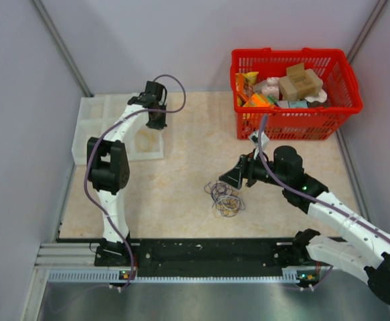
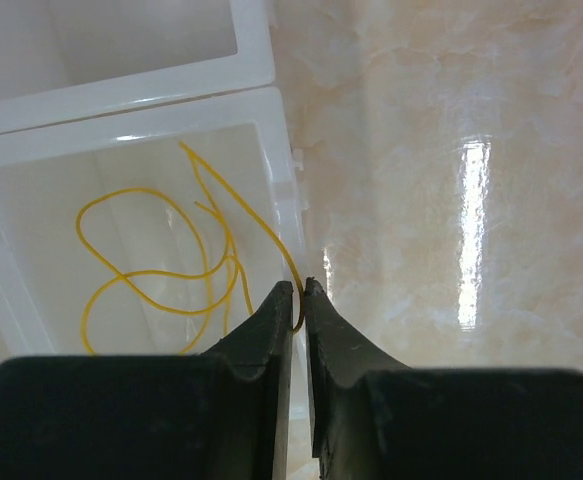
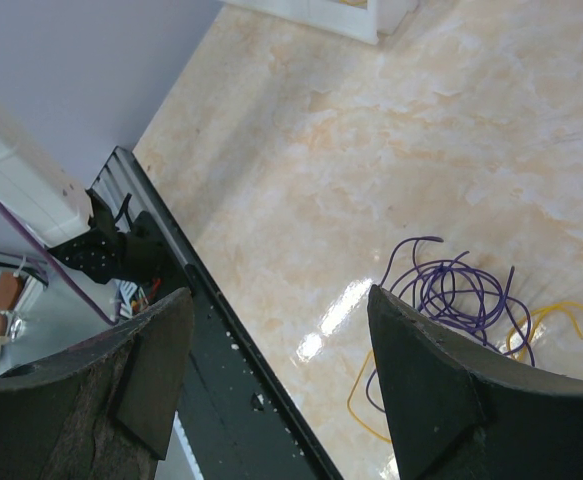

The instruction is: Untangle the cables

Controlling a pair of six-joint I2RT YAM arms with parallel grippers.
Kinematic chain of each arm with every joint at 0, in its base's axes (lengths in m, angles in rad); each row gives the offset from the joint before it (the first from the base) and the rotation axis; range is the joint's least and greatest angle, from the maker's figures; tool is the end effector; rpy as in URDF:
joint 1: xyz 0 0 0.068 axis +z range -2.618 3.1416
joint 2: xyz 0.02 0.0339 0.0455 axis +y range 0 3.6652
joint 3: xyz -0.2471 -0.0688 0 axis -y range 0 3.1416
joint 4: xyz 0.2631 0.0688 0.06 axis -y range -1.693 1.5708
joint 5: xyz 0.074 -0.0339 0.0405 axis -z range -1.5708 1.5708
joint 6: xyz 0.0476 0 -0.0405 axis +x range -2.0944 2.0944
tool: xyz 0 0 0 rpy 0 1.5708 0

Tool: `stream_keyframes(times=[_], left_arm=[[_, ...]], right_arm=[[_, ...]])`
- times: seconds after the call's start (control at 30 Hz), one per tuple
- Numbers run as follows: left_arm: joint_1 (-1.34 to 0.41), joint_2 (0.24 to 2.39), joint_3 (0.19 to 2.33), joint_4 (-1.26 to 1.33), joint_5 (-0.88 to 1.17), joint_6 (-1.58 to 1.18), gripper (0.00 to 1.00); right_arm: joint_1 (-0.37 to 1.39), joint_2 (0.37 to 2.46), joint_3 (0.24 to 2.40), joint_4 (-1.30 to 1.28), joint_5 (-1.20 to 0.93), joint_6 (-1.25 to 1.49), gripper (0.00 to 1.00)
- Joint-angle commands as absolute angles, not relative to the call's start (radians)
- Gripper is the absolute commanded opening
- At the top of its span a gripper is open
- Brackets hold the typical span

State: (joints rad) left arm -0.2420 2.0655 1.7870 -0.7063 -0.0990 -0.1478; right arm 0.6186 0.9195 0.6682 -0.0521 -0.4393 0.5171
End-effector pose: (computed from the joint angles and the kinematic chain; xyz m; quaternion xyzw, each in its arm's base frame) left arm 0.4612 -0.1090 0.2152 0.0307 0.9558 -0.0094 0.2922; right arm 0.1933 0.1624 0.2677 -0.1687 0.7789 0.4588 0.3928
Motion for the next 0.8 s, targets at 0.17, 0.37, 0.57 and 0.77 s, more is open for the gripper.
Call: stream_keyframes(times=[0.17, 0.37, 0.57, 0.77], left_arm=[[-0.236, 2.002, 1.767, -0.681, -0.181, -0.161, 0.00], [-0.175, 1.965, 1.712, -0.637, -0.181, -0.216, 0.00], [-0.114, 2.014, 1.695, -0.618, -0.094, -0.261, 0.00], [-0.089, 2.094, 1.723, -0.630, -0.045, -0.278, 0.00]], right_arm=[[0.617, 0.900, 0.670, -0.028, -0.445, 0.520, 0.70], [0.617, 0.902, 0.670, -0.031, -0.445, 0.517, 0.70], [0.617, 0.905, 0.667, -0.026, -0.443, 0.517, 0.70], [0.617, 0.907, 0.667, -0.035, -0.440, 0.522, 0.70]])
